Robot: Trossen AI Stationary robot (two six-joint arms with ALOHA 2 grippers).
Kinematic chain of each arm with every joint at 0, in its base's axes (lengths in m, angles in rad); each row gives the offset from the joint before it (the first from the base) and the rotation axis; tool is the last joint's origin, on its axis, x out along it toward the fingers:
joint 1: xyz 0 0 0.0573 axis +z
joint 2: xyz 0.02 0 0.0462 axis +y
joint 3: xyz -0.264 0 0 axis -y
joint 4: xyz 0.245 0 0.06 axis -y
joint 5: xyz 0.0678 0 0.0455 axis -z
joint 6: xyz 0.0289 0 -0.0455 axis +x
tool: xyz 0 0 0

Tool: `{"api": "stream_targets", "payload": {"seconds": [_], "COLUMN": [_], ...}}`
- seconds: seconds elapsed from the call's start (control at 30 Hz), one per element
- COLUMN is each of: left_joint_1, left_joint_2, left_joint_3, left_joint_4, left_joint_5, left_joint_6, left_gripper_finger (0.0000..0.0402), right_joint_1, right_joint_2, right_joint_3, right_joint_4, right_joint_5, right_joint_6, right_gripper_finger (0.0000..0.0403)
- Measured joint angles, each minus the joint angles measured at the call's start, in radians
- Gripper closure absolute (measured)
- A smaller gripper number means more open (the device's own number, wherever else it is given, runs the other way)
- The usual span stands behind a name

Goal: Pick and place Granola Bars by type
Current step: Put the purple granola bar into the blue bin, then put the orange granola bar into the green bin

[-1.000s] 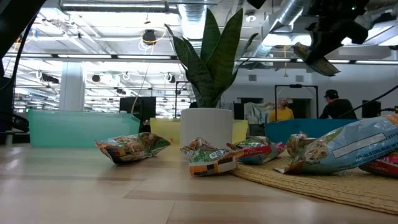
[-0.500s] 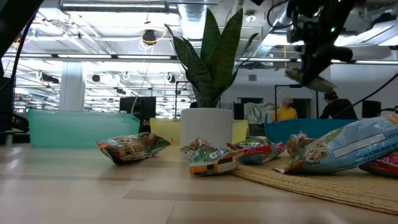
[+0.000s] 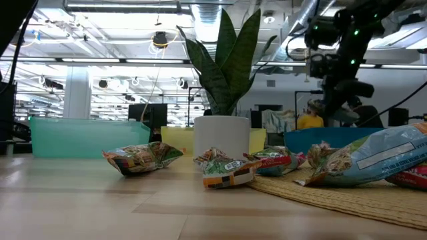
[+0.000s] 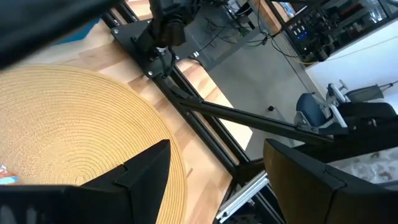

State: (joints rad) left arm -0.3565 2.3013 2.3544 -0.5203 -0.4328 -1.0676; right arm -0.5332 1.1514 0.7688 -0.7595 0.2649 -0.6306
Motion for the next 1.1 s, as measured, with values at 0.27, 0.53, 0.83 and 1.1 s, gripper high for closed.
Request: {"api": "stream_targets", "payload": {"seconds": [0.27, 0.53, 0.83, 1.1], "left_joint_1": [-0.015, -0.018, -0.020, -0.032], "left_joint_2": [0.000, 0.000, 0.000, 0.000], "left_joint_3": [0.000, 0.000, 0.000, 0.000], "left_joint_4": [0.015, 0.019, 0.019, 0.016], "left_joint_5": [0.000, 0.000, 0.000, 0.000], "left_joint_6": [-0.002, -0.012, -0.017, -0.017], "left_gripper_finger": [0.0152, 0.0152, 0.0152, 0.0152], "right_joint_1": [-0.029, -0.025, -0.025, -0.016], "right_joint_2": [0.116, 0.178, 0.177, 0.110], "right_joint_3": [-0.003, -0.003, -0.003, -0.003], "right_joint_4": [0.015, 0.039, 0.043, 0.058], "right_joint_5": [-0.001, -0.002, -0.002, -0.001], "right_joint_6": [-0.008, 0.019, 0.031, 0.108], "right_gripper_finger": [0.0347, 0.0336, 0.0254, 0.0197]}}
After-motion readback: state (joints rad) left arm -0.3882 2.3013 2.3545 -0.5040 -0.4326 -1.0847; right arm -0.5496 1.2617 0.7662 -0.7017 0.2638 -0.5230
